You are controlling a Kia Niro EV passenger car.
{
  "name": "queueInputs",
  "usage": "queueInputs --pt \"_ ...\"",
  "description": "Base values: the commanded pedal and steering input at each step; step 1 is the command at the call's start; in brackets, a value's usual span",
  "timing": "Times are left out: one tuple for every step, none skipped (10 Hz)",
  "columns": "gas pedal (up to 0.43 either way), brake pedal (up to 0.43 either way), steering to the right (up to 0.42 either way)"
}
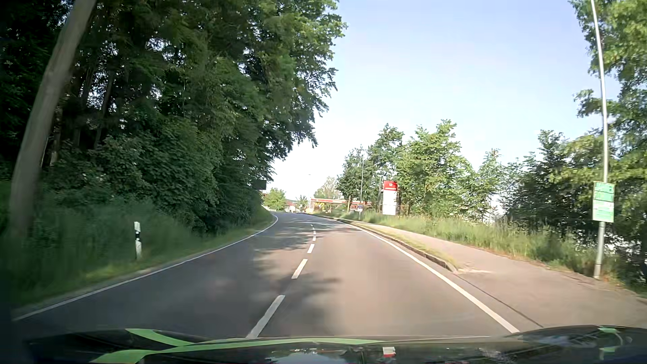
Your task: Follow the waypoints while adhering to traffic rules and regulations
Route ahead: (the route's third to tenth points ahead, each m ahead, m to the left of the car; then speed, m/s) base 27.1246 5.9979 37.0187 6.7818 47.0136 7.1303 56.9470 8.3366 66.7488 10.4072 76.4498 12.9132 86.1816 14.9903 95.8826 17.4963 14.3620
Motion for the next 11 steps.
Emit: queueInputs --pt "0.118 0.0 -0.012" --pt "0.118 0.0 -0.012" --pt "0.118 0.0 -0.012" --pt "0.118 0.0 -0.012" --pt "0.118 0.0 -0.012" --pt "0.118 0.0 -0.013" --pt "0.059 0.0 -0.018" --pt "0.039 0.0 -0.02" --pt "0.039 0.0 -0.02" --pt "0.02 0.0 -0.02" --pt "0.0 0.0 -0.019"
